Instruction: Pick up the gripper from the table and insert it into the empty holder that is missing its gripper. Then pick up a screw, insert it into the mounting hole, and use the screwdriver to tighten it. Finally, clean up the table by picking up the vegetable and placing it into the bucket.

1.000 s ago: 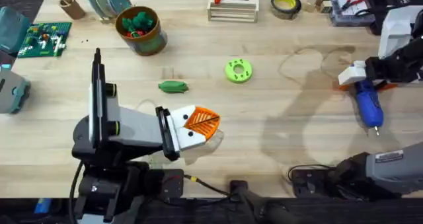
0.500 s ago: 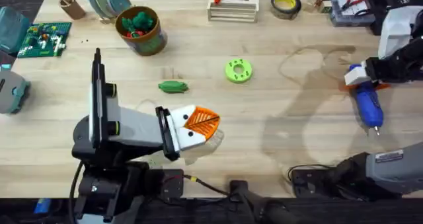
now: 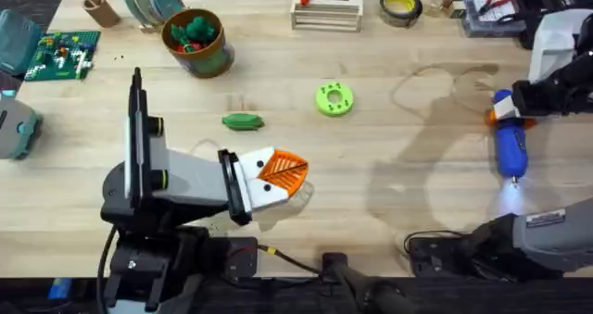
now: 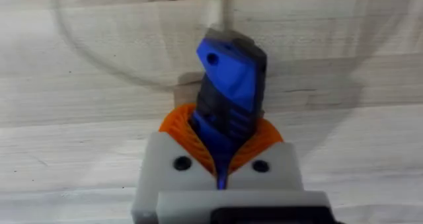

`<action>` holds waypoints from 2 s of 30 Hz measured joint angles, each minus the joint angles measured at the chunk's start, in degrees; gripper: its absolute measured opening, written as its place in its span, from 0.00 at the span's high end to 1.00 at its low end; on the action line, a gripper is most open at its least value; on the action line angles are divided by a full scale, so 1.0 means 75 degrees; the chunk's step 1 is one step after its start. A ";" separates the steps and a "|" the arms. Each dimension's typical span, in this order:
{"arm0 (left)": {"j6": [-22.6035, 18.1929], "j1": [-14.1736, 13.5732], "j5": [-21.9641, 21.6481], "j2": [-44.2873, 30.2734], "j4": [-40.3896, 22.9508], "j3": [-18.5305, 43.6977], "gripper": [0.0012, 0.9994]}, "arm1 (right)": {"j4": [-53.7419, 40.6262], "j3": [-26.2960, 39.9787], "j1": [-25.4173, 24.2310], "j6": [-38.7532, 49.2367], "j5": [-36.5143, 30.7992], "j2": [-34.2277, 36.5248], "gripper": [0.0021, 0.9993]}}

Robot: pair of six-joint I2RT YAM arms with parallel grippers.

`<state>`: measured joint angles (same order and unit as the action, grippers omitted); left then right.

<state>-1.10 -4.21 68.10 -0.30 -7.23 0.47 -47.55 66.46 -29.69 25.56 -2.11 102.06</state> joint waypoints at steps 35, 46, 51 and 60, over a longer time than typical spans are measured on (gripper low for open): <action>0.0000 0.0000 0.0000 0.0000 -0.0002 0.0000 0.99 | 0.0540 0.0000 0.0201 -0.1515 0.1658 -0.3930 0.99; 0.0000 0.0000 0.0000 0.0000 0.0000 0.0000 0.99 | 0.1267 0.0000 0.1700 -0.2405 0.1874 -0.6532 0.99; 0.0000 0.0000 0.0000 -0.0003 0.0000 0.0000 0.99 | 0.1864 -0.0115 0.2835 -0.2780 0.1905 -0.6946 0.99; 0.0000 0.0000 -0.0003 -0.0002 0.0000 0.0000 0.99 | 0.4222 -0.1683 0.5065 -0.3464 0.1953 -0.7004 0.99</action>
<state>-1.10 -4.21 68.07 -0.31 -7.22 0.47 -15.89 53.84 8.30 -0.42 12.53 49.53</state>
